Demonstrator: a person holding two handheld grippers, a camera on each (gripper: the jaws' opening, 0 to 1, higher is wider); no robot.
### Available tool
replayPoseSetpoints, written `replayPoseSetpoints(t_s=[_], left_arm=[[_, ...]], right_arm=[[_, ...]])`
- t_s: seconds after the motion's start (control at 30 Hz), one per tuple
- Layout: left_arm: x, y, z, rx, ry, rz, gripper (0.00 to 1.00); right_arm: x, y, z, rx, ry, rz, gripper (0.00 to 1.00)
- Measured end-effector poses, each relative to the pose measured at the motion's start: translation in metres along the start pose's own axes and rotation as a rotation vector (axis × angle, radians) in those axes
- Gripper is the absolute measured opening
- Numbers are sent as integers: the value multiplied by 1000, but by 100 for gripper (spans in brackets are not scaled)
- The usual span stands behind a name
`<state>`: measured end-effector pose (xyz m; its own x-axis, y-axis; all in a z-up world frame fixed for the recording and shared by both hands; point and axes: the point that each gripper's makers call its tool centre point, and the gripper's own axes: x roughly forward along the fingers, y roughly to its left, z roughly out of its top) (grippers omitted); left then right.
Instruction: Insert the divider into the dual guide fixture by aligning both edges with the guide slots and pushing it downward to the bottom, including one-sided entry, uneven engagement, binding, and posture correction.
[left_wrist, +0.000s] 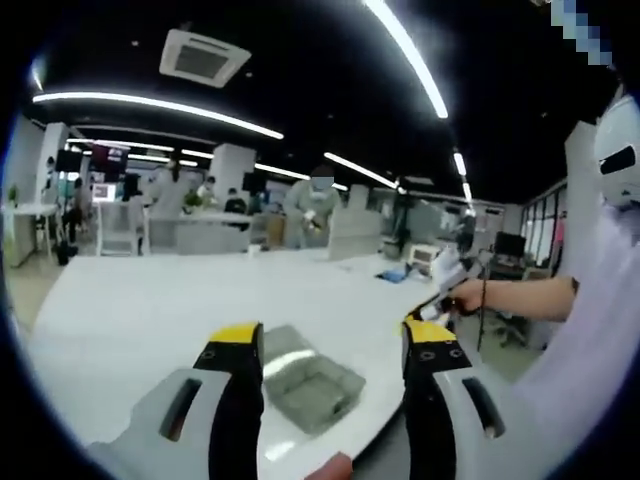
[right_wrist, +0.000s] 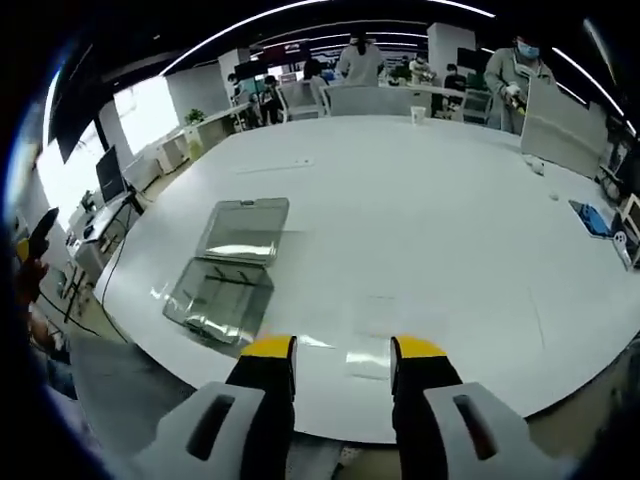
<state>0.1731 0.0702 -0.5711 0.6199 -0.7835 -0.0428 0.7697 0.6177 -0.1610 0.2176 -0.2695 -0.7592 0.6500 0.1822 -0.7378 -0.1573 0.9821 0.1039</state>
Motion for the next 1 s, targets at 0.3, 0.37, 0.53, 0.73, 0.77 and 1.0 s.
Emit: replayPoseSetpoints(t_s=[0.3, 0.37, 0.53, 0.73, 0.77, 1.0], left_arm=[[3, 1, -5, 5, 25, 1, 55], [3, 1, -9, 0, 42, 5, 55], [5, 1, -33, -16, 144, 23, 55], [13, -12, -48, 33, 230, 18, 55], [14, -15, -47, 29, 227, 10, 55], [28, -28, -43, 22, 224, -25, 55]], right_arm=[[44, -21, -4, -8, 102, -10, 36], [52, -24, -4, -6, 111, -8, 36], [66, -31, -7, 7, 124, -13, 37], [79, -45, -16, -24, 172, -43, 36], [82, -46, -17, -24, 175, -47, 36], [91, -46, -20, -32, 199, -51, 35]])
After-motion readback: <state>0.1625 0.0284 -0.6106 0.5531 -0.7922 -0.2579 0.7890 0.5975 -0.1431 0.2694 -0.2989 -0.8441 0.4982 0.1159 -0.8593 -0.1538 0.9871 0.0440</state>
